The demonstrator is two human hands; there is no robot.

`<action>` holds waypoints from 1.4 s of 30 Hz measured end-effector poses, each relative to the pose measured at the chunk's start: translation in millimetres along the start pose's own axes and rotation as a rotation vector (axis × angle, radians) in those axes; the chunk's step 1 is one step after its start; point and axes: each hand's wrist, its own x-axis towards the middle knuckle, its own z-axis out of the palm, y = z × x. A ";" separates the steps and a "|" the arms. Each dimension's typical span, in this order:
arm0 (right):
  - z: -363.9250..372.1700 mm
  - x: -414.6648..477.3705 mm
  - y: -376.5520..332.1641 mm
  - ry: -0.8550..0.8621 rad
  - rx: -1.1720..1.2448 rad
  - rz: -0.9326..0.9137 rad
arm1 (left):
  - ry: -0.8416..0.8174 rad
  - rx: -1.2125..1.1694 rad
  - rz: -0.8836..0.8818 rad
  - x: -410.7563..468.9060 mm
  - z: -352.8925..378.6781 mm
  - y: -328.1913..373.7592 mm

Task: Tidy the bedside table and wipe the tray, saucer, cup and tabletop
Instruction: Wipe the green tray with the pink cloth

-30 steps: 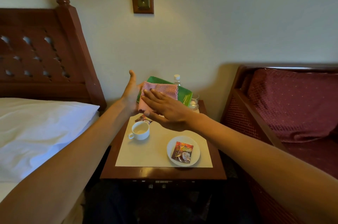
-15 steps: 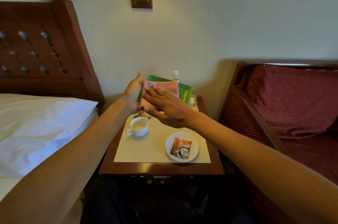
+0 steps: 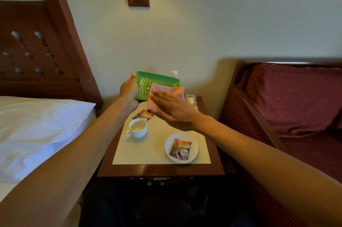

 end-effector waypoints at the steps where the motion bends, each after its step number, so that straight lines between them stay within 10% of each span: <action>1: -3.4 -0.7 6.5 0.022 -0.029 -0.001 | 0.014 -0.020 0.015 1.3 -2.0 2.1; 31: -12.4 22.7 -4.4 -0.087 0.039 0.259 | -0.008 0.062 -0.001 -0.7 8.8 4.0; 42: -20.1 6.3 4.1 -0.095 -0.139 0.037 | -0.124 0.015 -0.093 -2.6 -2.2 12.5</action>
